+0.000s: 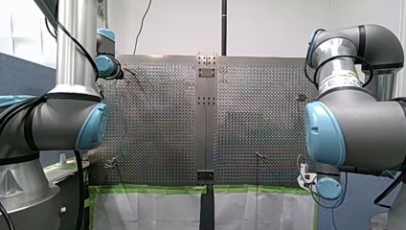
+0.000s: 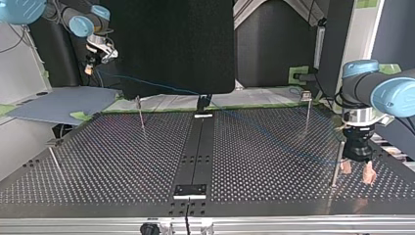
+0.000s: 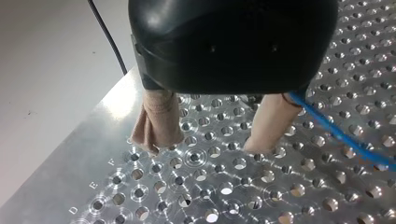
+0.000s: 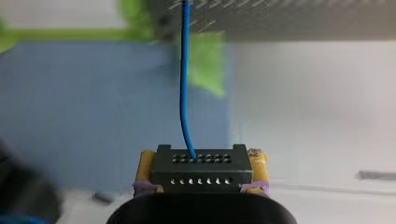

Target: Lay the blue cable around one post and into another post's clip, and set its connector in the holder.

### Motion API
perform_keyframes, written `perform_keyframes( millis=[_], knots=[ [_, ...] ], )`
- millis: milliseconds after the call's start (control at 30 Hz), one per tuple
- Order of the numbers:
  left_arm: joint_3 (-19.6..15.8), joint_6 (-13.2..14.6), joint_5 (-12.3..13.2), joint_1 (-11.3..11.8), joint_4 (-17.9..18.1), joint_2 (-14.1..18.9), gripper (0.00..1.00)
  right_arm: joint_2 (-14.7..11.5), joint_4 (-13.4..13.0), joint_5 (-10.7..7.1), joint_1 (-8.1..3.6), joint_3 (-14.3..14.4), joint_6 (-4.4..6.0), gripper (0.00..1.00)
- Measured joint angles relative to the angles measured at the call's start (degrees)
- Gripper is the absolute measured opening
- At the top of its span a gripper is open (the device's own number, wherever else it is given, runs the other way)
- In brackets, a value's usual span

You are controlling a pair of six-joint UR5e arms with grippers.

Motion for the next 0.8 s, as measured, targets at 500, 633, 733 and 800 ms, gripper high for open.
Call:
perform_keyframes(
  millis=[500, 633, 733, 800],
  knots=[
    [0.0, -0.2, 0.0, -0.2, 0.0, 0.0, 1.0, -4.6, -7.2, -7.64, 5.81, -6.4, 0.35, 0.0],
    [0.0, -0.2, 0.0, -0.2, 0.0, 0.0, 1.0, -4.7, -7.3, -9.59, 7.56, -6.6, 0.72, 0.0],
    [0.0, -0.2, -0.1, -0.2, 0.0, 0.0, 1.0, -4.6, -6.5, -11.04, 8.03, -6.6, 0.25, 0.0],
    [0.0, -0.2, -0.1, -0.2, 0.0, 0.0, 1.0, -4.6, -5.9, -11.87, 8.1, -6.5, -0.29, 0.0]
  ],
)
